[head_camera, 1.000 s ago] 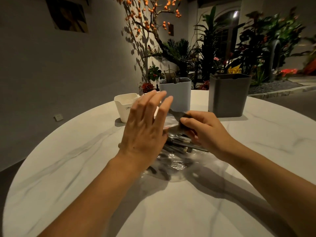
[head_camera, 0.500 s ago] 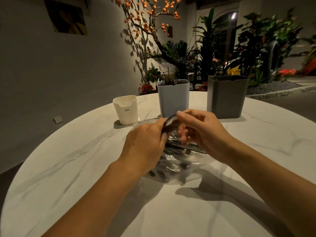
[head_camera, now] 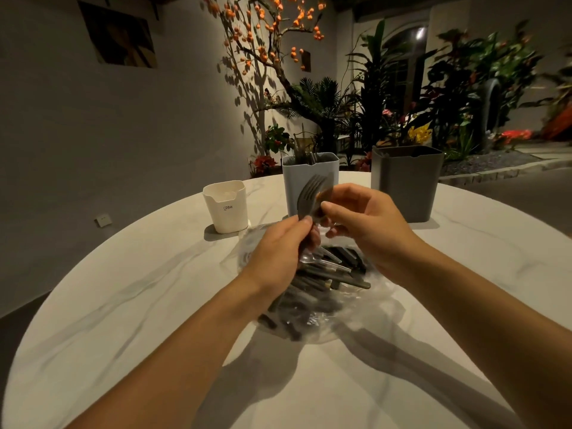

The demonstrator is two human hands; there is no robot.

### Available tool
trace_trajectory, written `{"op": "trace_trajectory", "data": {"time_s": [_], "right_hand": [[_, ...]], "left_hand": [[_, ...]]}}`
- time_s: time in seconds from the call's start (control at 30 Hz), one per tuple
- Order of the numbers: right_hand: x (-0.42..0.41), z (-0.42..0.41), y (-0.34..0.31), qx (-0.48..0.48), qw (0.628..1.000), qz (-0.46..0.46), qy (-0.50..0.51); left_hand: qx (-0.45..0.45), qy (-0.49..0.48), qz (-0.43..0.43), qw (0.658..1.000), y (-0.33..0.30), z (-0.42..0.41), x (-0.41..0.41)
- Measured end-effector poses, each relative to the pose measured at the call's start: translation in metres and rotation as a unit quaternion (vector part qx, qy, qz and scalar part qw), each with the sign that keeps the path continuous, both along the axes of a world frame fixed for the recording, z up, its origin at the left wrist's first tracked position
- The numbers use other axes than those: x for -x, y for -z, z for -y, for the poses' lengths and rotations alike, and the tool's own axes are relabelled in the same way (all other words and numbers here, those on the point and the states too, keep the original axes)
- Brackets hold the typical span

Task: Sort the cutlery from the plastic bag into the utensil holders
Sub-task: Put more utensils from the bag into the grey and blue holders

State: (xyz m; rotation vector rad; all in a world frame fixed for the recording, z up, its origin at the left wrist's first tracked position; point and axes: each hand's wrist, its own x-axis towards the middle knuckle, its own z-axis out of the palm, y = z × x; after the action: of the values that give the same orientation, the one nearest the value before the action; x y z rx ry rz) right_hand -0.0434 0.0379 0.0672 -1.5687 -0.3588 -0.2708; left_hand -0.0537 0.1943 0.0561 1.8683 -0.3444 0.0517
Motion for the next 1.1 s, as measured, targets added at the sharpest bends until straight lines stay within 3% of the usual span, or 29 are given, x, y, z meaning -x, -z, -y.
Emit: {"op": "trace_trajectory", "data": {"time_s": [0.1, 0.23, 0.5, 0.8, 0.97, 1.1], "right_hand": [[-0.005, 0.007, -0.014, 0.053, 0.996, 0.055, 0.053], [-0.009, 0.021, -0.038, 0.124, 0.979, 0.128, 0.096], [-0.027, 0.067, -0.071, 0.212, 0.956, 0.159, 0.127], [-0.048, 0.117, -0.101, 0.246, 0.935, 0.187, 0.172], [-0.067, 0.144, -0.112, 0.28, 0.898, 0.243, 0.238], [-0.087, 0.156, -0.119, 0.322, 0.842, 0.317, 0.295]], "left_hand": [[-0.03, -0.033, 0.047, 0.998, -0.014, 0.009, -0.008], [0.019, 0.027, -0.022, 0.999, -0.04, 0.018, -0.018], [-0.006, 0.079, -0.052, 0.995, -0.072, 0.056, -0.041], [0.049, 0.114, -0.088, 0.988, -0.098, 0.108, -0.07], [0.04, 0.123, -0.069, 0.989, -0.116, 0.135, -0.094], [0.048, 0.126, -0.057, 0.989, -0.125, 0.153, -0.117]]}}
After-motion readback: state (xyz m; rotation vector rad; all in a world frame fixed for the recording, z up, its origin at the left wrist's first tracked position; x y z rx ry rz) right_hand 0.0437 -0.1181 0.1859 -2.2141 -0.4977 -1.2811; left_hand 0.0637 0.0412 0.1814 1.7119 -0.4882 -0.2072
